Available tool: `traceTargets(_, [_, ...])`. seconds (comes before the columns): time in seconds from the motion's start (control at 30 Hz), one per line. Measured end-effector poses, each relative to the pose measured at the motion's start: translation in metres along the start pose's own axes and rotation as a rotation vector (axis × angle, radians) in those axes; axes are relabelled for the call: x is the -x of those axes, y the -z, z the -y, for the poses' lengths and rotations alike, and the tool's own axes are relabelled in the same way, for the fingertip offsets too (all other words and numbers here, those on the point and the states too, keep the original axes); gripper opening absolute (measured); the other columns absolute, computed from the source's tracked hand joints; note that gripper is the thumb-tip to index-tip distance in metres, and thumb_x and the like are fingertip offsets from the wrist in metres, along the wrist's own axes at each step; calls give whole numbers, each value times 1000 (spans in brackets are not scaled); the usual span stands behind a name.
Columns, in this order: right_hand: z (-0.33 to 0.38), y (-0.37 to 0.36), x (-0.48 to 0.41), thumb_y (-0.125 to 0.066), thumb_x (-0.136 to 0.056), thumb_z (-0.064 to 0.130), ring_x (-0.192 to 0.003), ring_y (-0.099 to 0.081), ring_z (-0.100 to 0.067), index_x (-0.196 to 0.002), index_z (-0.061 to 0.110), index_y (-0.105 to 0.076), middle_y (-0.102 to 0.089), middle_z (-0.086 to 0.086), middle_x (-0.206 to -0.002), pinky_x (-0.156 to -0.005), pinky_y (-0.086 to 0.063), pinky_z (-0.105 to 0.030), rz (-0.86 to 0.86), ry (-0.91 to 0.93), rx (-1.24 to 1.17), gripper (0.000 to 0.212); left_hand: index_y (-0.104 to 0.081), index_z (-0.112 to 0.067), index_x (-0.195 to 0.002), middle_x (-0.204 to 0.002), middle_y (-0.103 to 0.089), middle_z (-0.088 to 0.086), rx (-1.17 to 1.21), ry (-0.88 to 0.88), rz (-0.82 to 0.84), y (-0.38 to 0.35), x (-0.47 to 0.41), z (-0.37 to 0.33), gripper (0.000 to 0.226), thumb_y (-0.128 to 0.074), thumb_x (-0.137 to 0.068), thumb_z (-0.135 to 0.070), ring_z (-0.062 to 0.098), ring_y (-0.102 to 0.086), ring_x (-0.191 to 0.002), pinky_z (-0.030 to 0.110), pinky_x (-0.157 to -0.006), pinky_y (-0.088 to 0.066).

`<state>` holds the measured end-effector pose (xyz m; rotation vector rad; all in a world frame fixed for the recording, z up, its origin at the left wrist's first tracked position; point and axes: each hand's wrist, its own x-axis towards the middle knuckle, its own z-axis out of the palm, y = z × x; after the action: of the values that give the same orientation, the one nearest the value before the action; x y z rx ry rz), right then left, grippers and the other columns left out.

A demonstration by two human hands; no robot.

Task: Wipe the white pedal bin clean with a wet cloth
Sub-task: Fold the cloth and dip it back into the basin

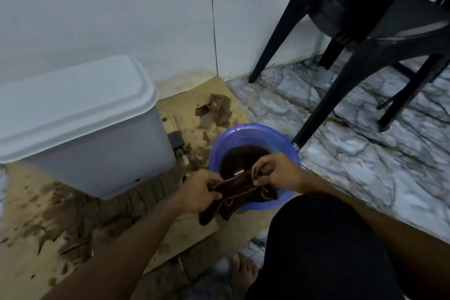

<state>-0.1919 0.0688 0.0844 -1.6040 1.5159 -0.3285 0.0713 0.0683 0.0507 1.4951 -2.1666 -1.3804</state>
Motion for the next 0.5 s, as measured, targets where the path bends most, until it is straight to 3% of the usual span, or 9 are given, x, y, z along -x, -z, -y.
traceTargets(0.1, [-27,-16,-7,-84,-73,-2,-64,-67,0,-90,12,-74,-73,0,-75,-67,-53,-20,36,-48,8,24,-79,-21,-96,-95,-78,-9,46,49,57,-29,-8,19,24,-74,-79,-5,10,-73,-96,42,-92,-58])
traceTargets(0.23, [-32,-17,-31,-86,-76,11,-78,-67,-7,-102,15,-75,-73,3,-86,-81,-53,-27,-38,-48,35,28,-75,-22,-94,-90,-76,-7,46,124,-10,-44,-24,22,19,-74,-83,-7,12,-71,-88,37,-84,-58])
traceTargets(0.4, [-49,-54,-34,-81,-79,31,-115,-55,-7,-134,29,-61,-64,9,-129,-103,-44,-30,85,28,301,58,-60,-25,-136,-121,-62,2,-368,17,-125,-57,-27,25,52,-71,-85,-27,22,-57,-112,36,-91,-50])
traceTargets(0.5, [-71,-81,-29,-78,-78,42,-110,-61,-12,-125,34,-66,-67,8,-120,-97,-49,-34,147,15,351,49,-59,-27,-140,-132,-52,-3,-464,-62,-117,-65,-23,31,51,-67,-91,-32,19,-47,-120,27,-93,-40])
